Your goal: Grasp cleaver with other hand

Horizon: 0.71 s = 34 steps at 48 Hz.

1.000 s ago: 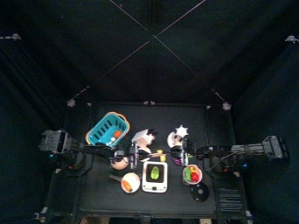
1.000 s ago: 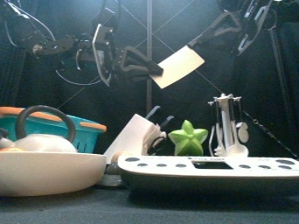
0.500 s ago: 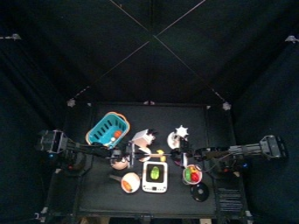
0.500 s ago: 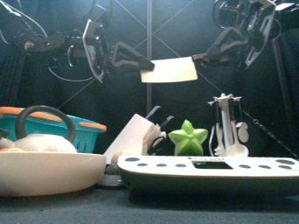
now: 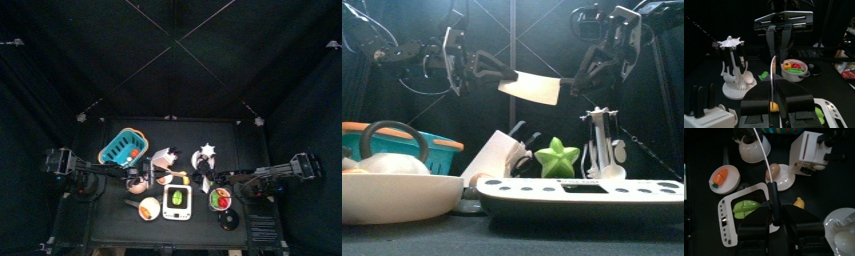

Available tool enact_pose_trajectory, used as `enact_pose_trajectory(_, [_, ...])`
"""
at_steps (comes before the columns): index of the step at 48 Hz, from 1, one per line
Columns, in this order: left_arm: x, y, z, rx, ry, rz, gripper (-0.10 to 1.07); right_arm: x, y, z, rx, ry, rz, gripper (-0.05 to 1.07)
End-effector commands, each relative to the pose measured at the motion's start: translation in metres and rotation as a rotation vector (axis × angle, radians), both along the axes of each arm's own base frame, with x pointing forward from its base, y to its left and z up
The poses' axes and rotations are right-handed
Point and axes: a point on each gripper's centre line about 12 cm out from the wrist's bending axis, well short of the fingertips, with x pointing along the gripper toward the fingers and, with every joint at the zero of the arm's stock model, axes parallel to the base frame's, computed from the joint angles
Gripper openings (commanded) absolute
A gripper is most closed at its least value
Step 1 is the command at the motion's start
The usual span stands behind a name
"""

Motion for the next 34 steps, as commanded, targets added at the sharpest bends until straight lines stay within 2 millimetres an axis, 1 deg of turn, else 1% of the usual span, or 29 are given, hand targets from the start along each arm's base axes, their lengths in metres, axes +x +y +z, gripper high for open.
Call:
enact_pose_trajectory(1, [0.005,-0.004,0.010,0.000,-0.037,-0.012,0.45,0.005,0.000,0.019,-0.009,-0.028,-0.019,0.53])
enact_pose_trajectory(11, [0.009,-0.005,0.004,-0.001,-0.015,-0.014,0.45,0.010,0.003,0.029,-0.008,-0.021,-0.040,0.53])
enact_pose_trajectory(16, [0.009,-0.011,0.000,-0.003,-0.003,-0.030,0.45,0.010,0.004,0.034,0.007,0.004,-0.077,0.53])
enact_pose_trajectory(27, [0.009,-0.022,-0.004,-0.002,0.032,-0.063,0.45,0.011,0.007,0.036,-0.008,0.043,-0.098,0.53])
enact_pose_trajectory(34, [0.008,-0.025,-0.007,-0.003,0.063,-0.069,0.45,0.011,0.006,0.029,-0.060,0.077,-0.093,0.53])
